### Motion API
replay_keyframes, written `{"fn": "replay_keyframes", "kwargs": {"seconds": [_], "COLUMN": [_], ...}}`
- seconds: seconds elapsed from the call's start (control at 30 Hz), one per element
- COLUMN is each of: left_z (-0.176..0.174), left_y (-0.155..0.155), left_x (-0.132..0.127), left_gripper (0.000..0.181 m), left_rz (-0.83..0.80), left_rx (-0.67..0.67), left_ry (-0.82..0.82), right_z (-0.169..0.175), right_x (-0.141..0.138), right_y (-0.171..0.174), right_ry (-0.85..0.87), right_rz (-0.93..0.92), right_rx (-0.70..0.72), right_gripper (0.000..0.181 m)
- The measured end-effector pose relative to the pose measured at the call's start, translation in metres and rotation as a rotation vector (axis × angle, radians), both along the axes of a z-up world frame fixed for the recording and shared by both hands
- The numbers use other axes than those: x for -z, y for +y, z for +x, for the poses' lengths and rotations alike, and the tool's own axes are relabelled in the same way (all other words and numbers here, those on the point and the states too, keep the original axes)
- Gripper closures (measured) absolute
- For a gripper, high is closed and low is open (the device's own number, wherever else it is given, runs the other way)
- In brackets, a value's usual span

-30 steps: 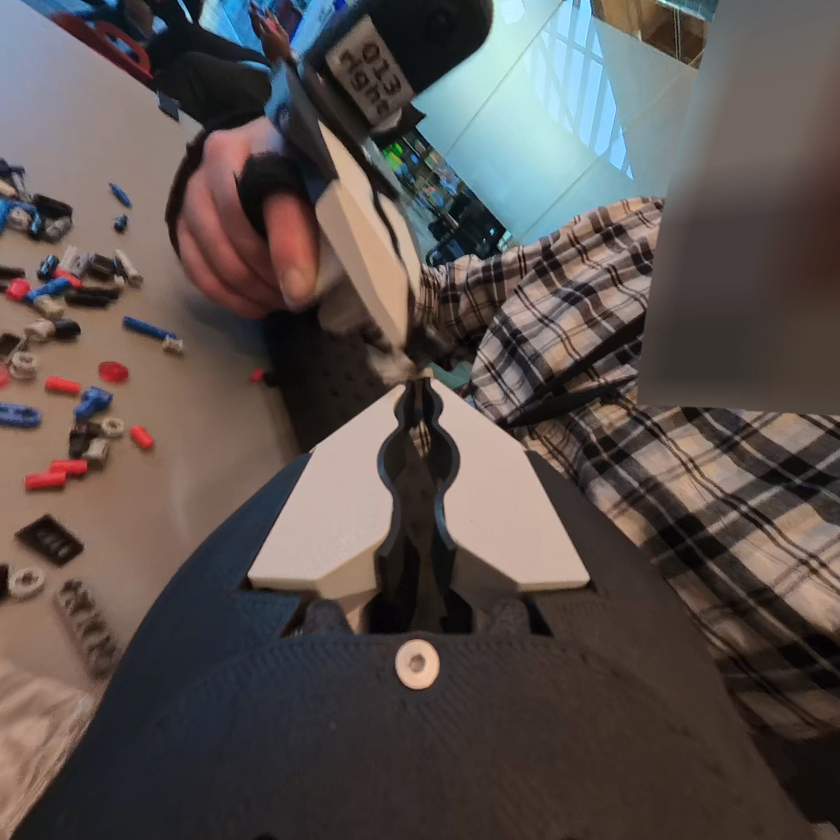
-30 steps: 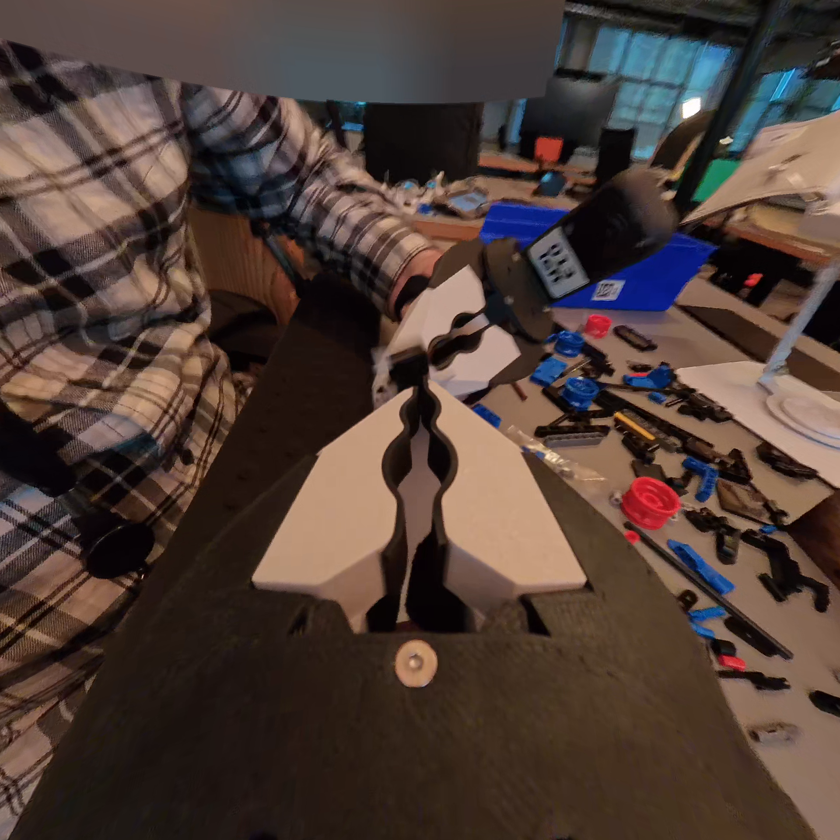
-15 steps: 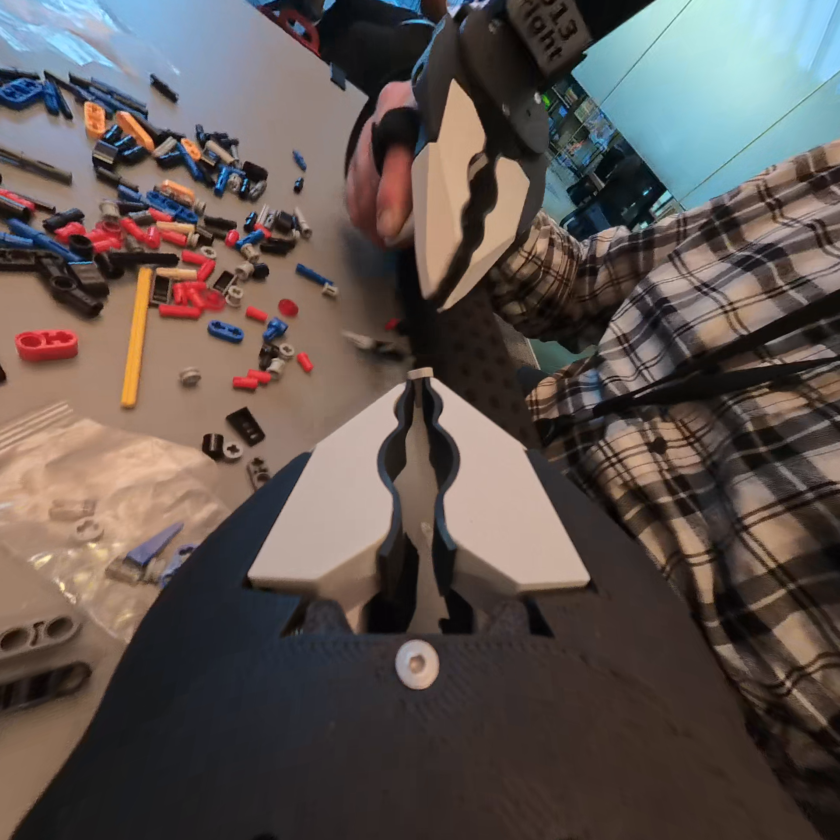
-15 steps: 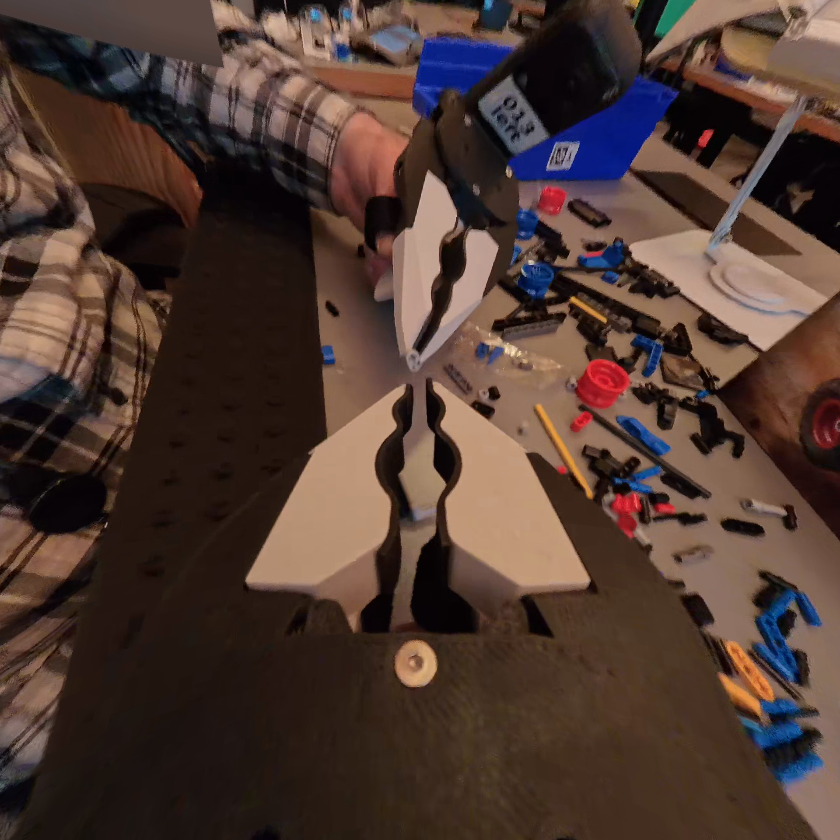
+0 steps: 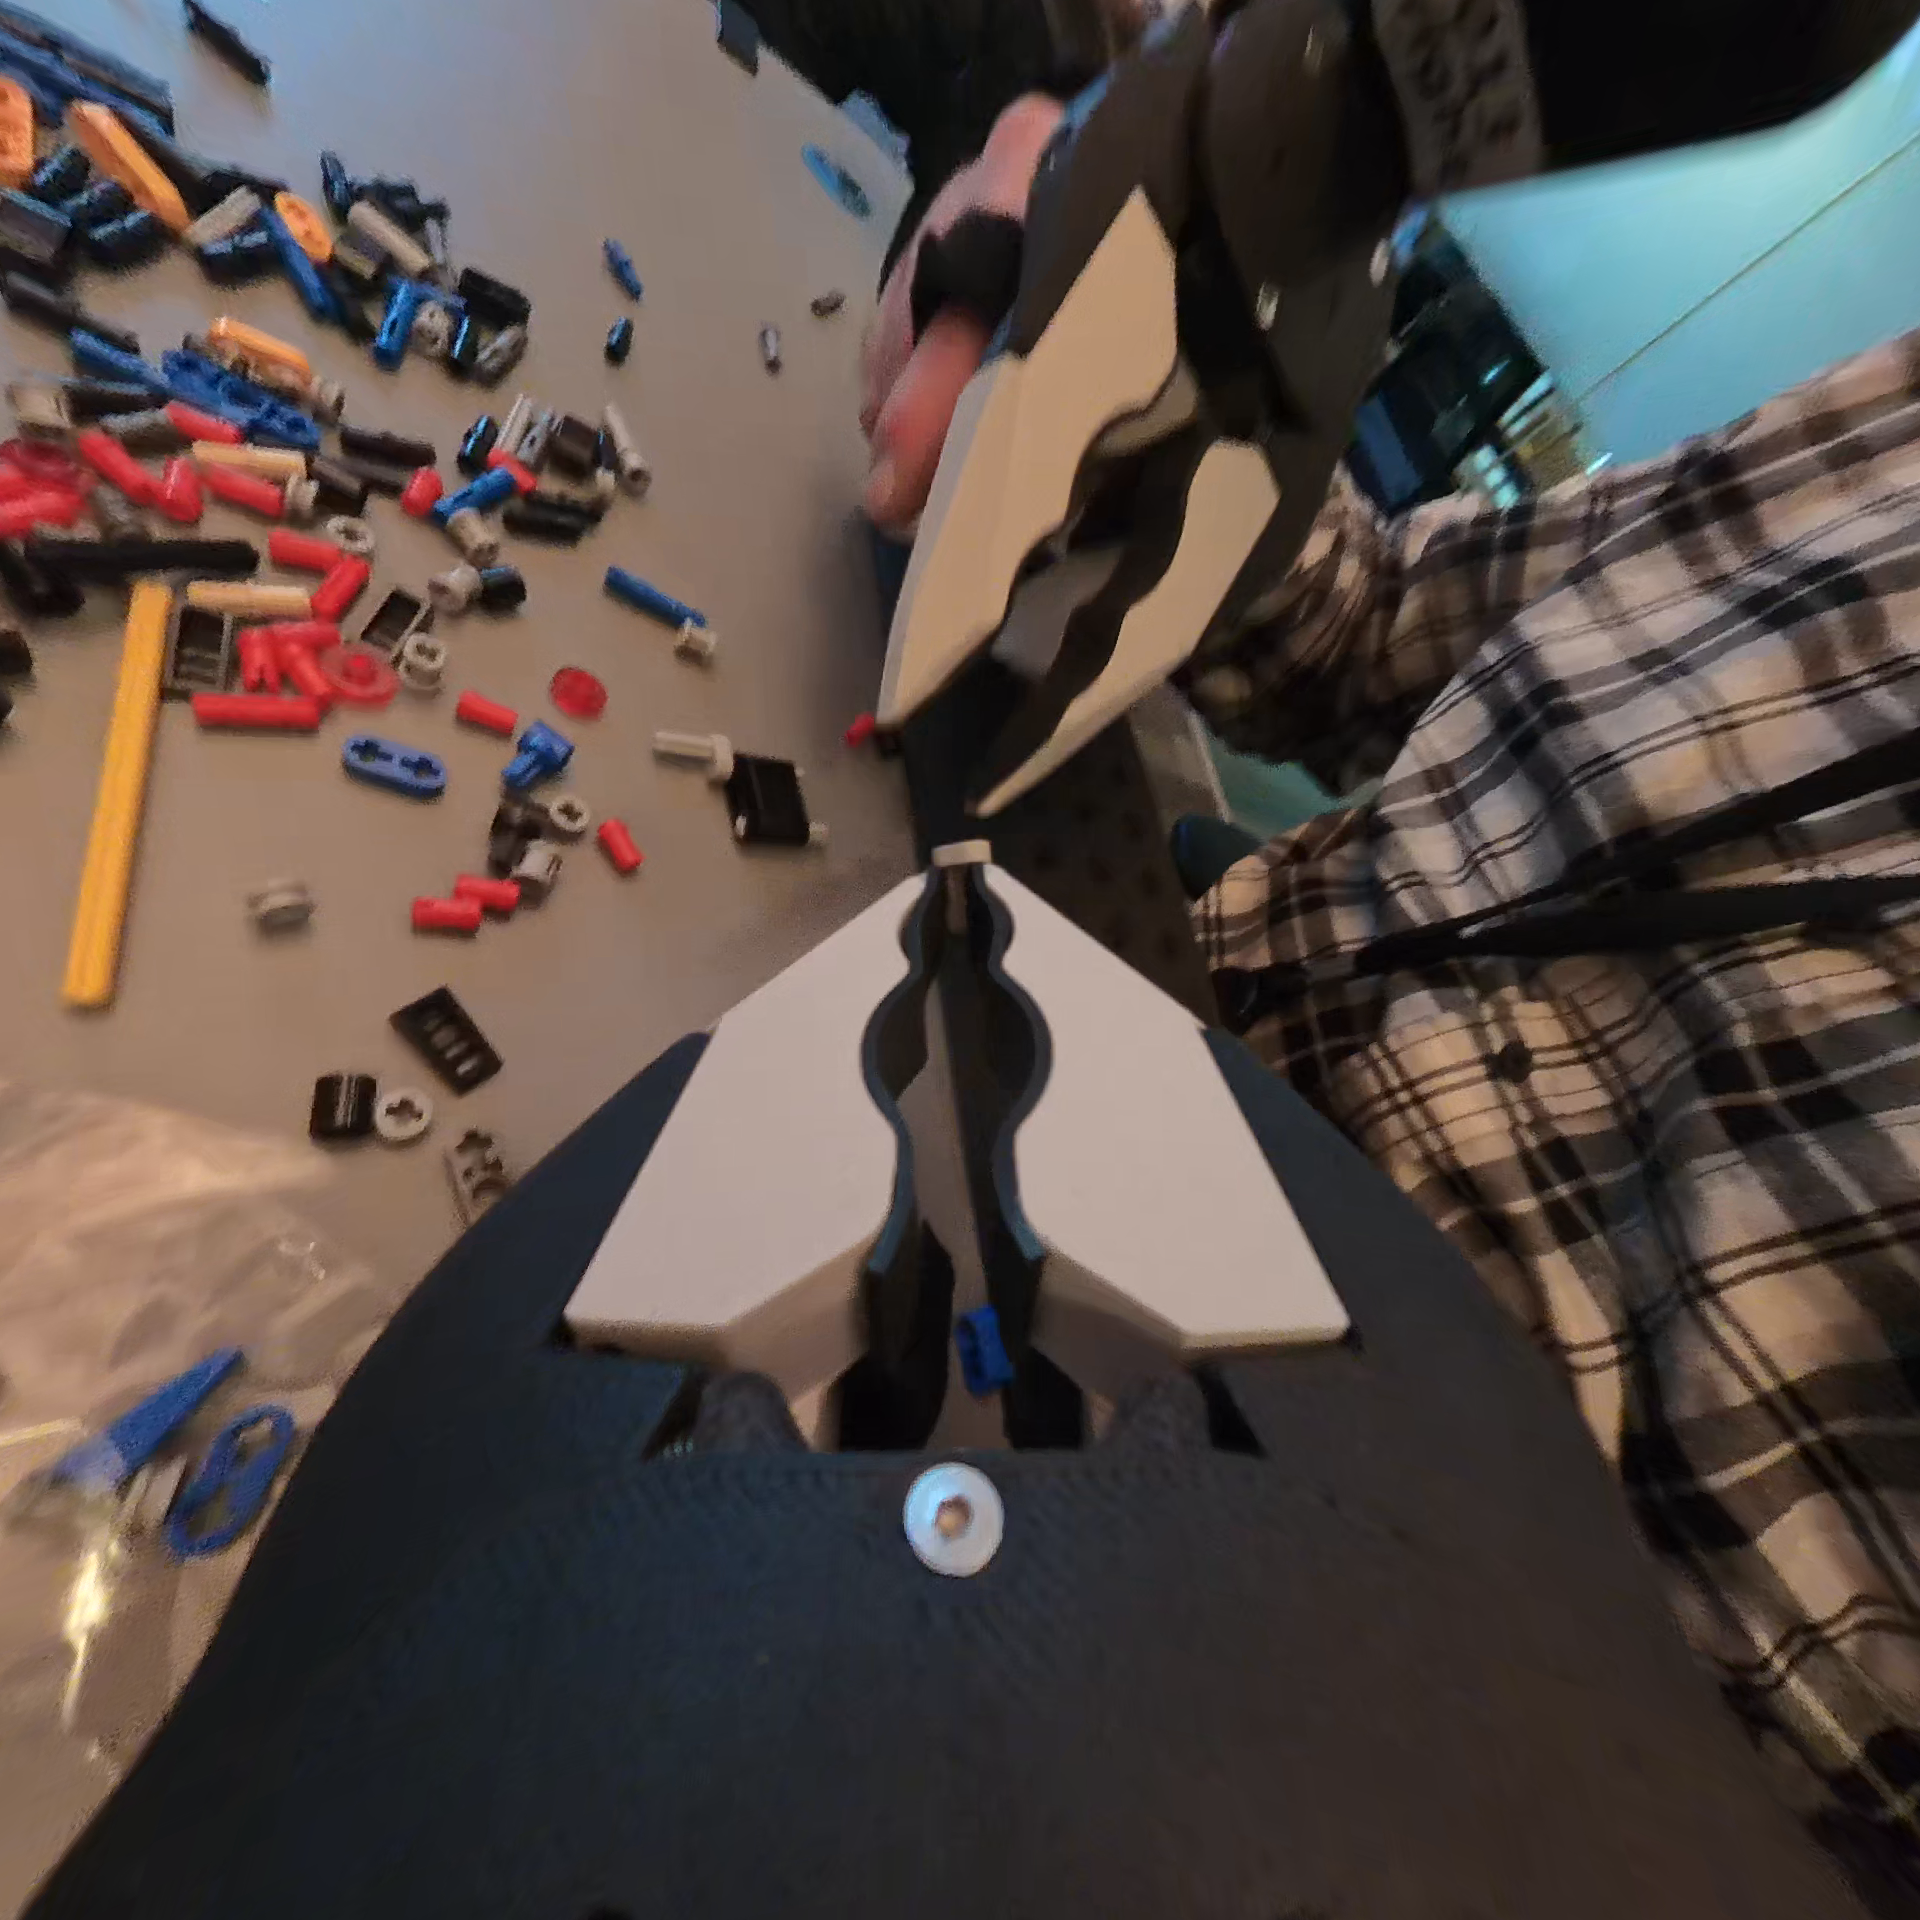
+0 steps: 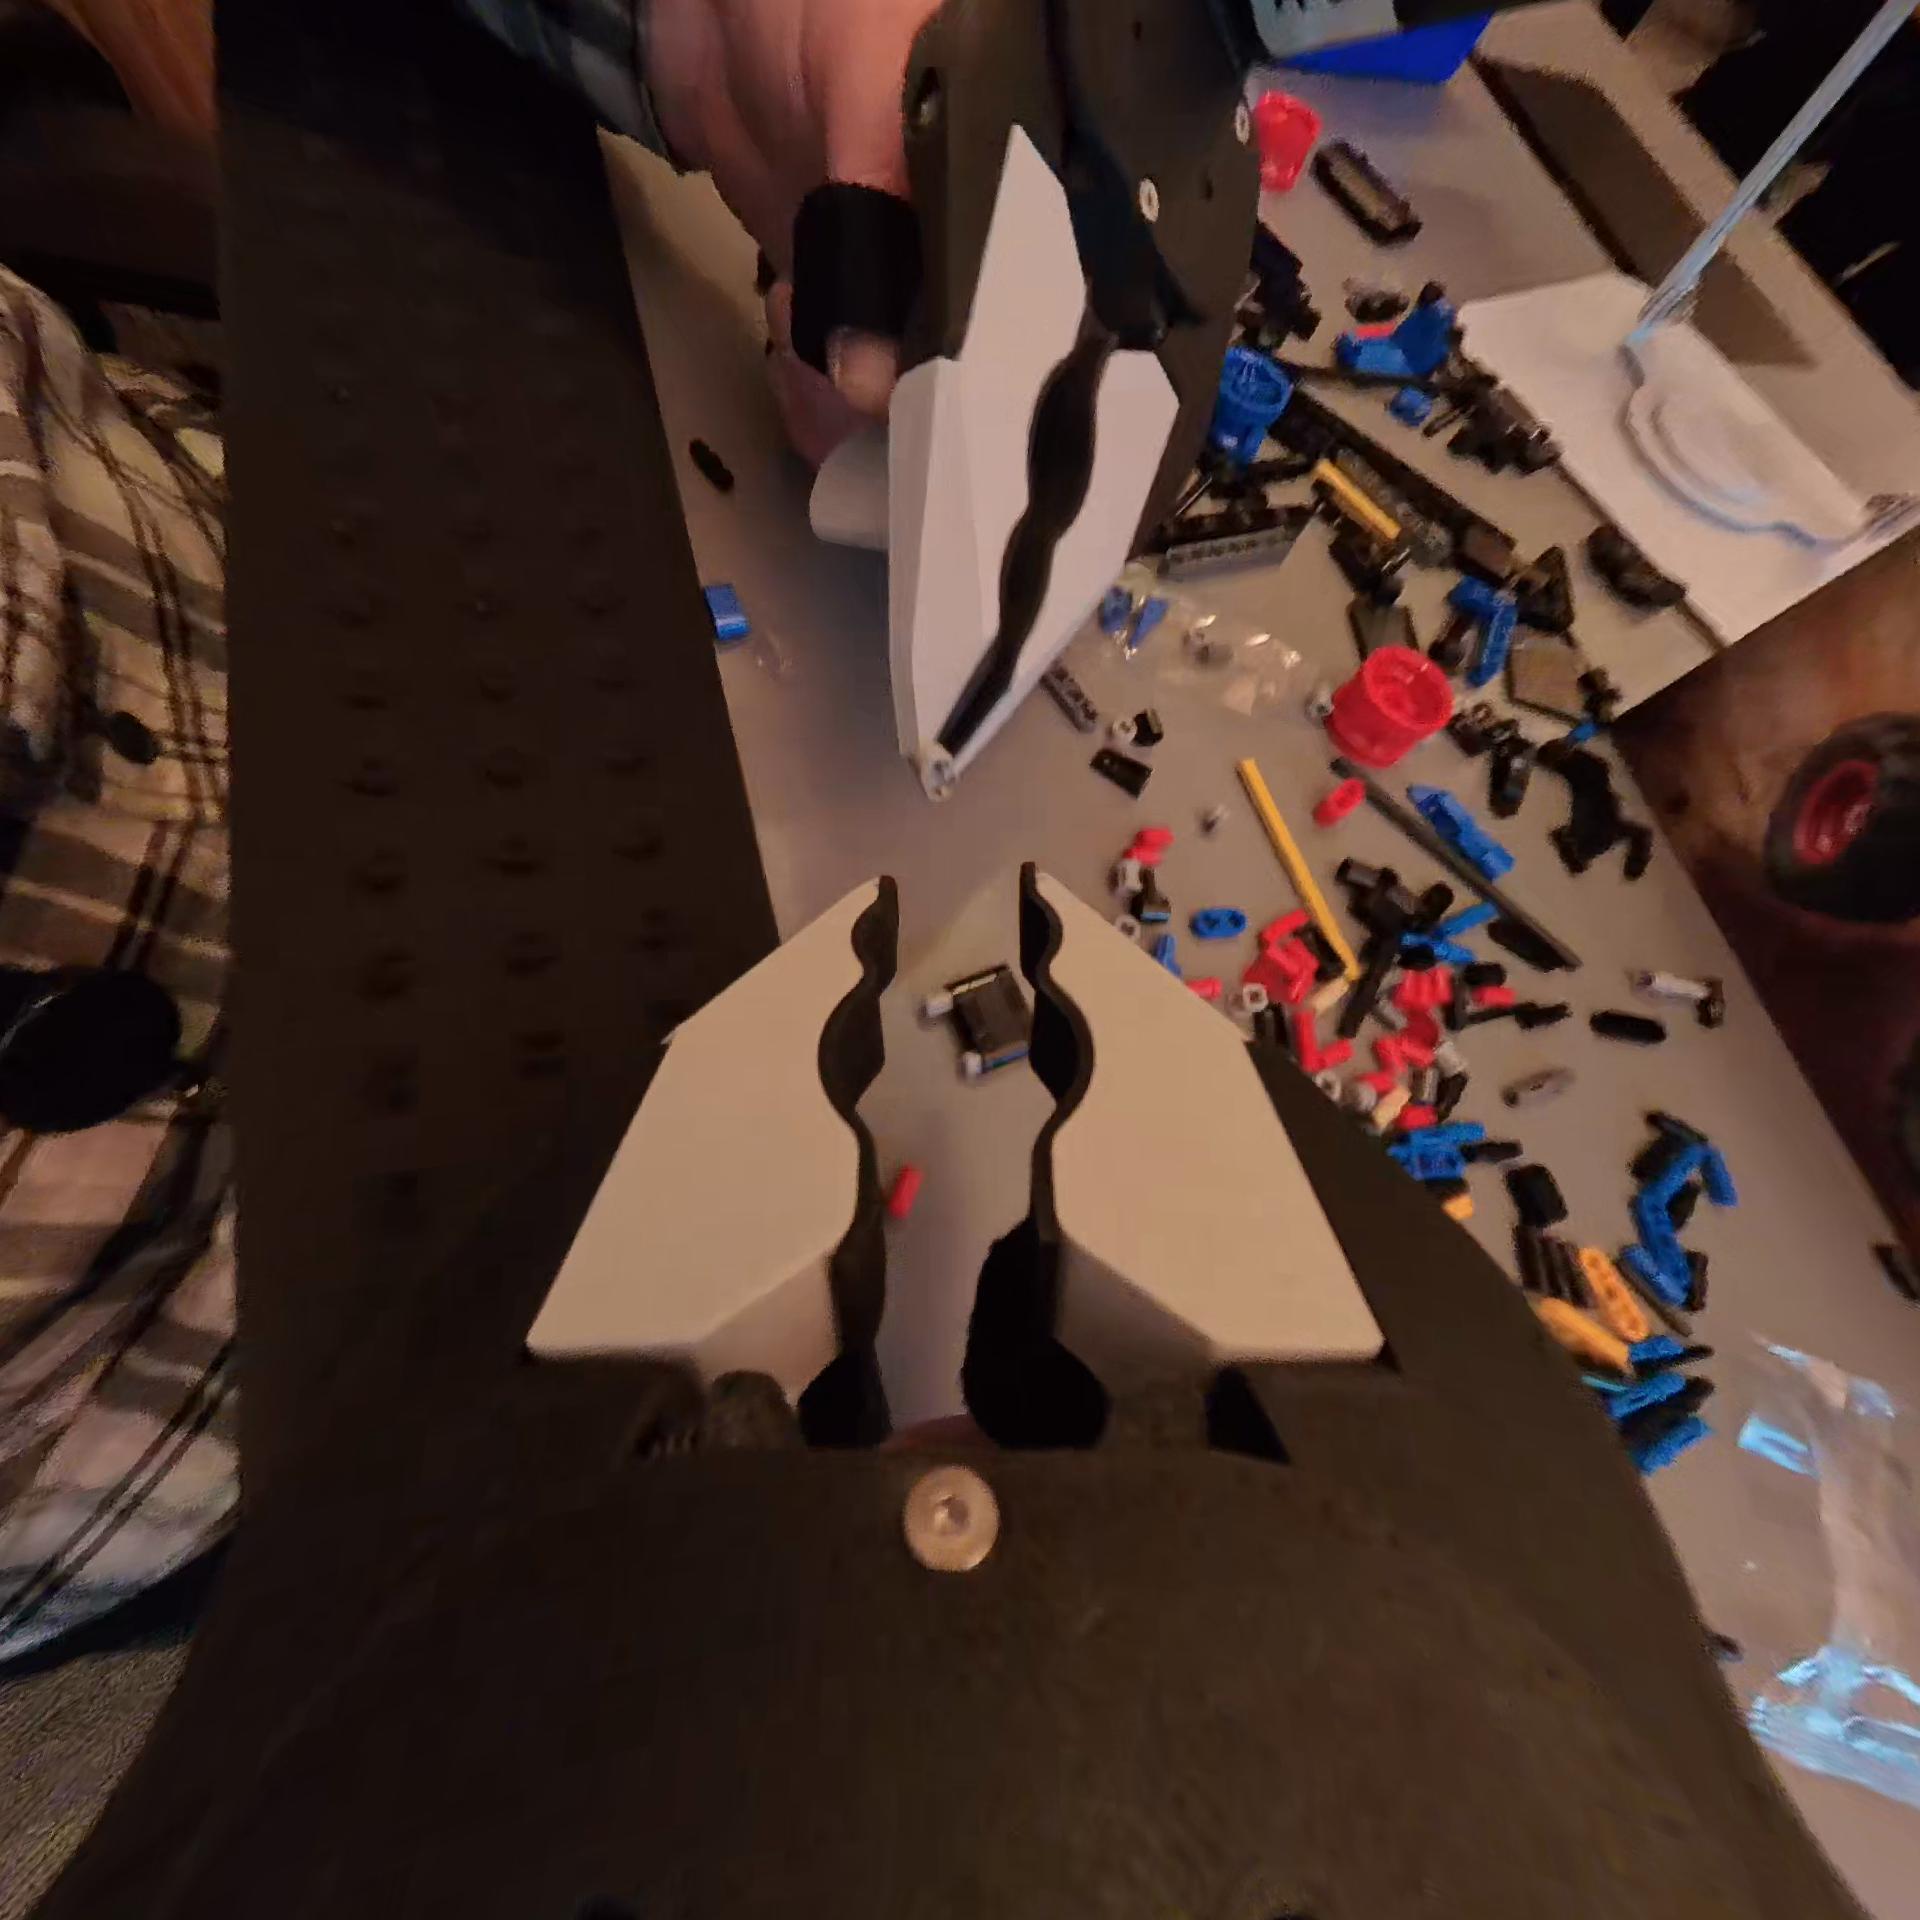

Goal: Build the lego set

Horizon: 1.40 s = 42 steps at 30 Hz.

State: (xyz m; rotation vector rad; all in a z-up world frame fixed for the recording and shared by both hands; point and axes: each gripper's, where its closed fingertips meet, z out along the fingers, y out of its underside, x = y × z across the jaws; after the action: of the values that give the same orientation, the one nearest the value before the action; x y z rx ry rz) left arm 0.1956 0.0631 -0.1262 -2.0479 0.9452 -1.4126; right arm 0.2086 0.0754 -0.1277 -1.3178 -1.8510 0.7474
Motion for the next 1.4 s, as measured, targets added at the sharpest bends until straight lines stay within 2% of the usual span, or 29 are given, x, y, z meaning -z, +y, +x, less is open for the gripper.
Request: {"fn": "replay_keyframes", "kwargs": {"seconds": [0.17,0.23,0.37,0.53,0.67,0.83,0.97,1.1,1.17,1.27,1.4], "left_z": [0.006,0.008,0.018,0.024,0.02,0.025,0.027,0.031,0.03,0.034,0.038], "left_y": [0.01,0.009,0.003,0.003,0.013,0.012,0.014,0.017,0.021,0.024,0.03], "left_x": [-0.006,0.0,-0.006,-0.004,-0.007,-0.013,-0.011,-0.012,-0.008,-0.008,-0.008], "left_gripper": [0.18,0.18,0.179,0.179,0.18,0.18,0.175,0.167,0.162,0.163,0.163], "left_rz": [0.02,0.043,0.024,0.024,0.011,-0.004,-0.001,0.042,0.128,0.25,0.329], "left_rx": [-0.034,-0.011,0.047,0.069,0.018,0.015,0.022,0.019,0.003,-0.003,-0.027], "left_ry": [-0.023,0.032,0.009,0.011,-0.023,-0.066,-0.061,-0.042,0.014,0.076,0.14], "right_z": [-0.012,-0.009,-0.006,-0.004,0.006,0.0,0.002,0.01,0.015,0.018,0.018], "right_x": [-0.015,-0.015,-0.012,-0.012,-0.014,-0.011,-0.009,-0.013,-0.012,-0.01,-0.007], "right_y": [0.0,0.003,0.002,0.003,0.002,0.005,0.006,0.011,0.015,0.019,0.023], "right_ry": [0.121,0.117,0.102,0.113,0.109,0.096,0.107,0.118,0.1,0.056,-0.025], "right_rz": [0.056,0.089,0.137,0.116,0.09,0.15,0.134,0.098,0.1,0.146,0.271], "right_rx": [0.057,0.065,0.042,0.039,0.014,0.058,0.061,0.073,0.088,0.099,0.103], "right_gripper": [0.168,0.174,0.181,0.18,0.164,0.174,0.175,0.175,0.175,0.175,0.175]}}
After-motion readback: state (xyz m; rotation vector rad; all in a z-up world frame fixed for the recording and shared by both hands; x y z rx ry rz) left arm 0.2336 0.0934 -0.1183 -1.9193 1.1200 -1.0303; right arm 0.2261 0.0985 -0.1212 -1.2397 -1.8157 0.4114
